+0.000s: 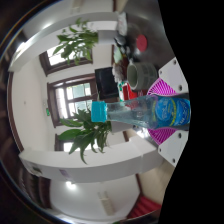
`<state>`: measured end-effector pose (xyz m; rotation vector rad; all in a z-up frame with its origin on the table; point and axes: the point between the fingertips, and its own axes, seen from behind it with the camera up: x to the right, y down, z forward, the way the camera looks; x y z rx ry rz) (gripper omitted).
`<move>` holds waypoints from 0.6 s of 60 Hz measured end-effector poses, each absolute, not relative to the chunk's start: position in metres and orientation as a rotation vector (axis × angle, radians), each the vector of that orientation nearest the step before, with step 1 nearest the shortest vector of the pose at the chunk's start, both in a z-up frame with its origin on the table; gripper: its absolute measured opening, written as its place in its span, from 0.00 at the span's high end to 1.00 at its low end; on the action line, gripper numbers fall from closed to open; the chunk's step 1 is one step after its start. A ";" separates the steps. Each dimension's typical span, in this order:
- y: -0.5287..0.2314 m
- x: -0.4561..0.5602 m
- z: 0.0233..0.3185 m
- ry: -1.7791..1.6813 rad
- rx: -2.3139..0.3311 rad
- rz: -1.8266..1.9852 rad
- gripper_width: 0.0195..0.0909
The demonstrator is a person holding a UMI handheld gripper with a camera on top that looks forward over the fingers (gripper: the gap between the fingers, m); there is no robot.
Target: Pour water
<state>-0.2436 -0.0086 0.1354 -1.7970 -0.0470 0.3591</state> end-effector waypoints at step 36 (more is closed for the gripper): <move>0.086 -0.329 0.243 1.262 -1.201 1.635 0.74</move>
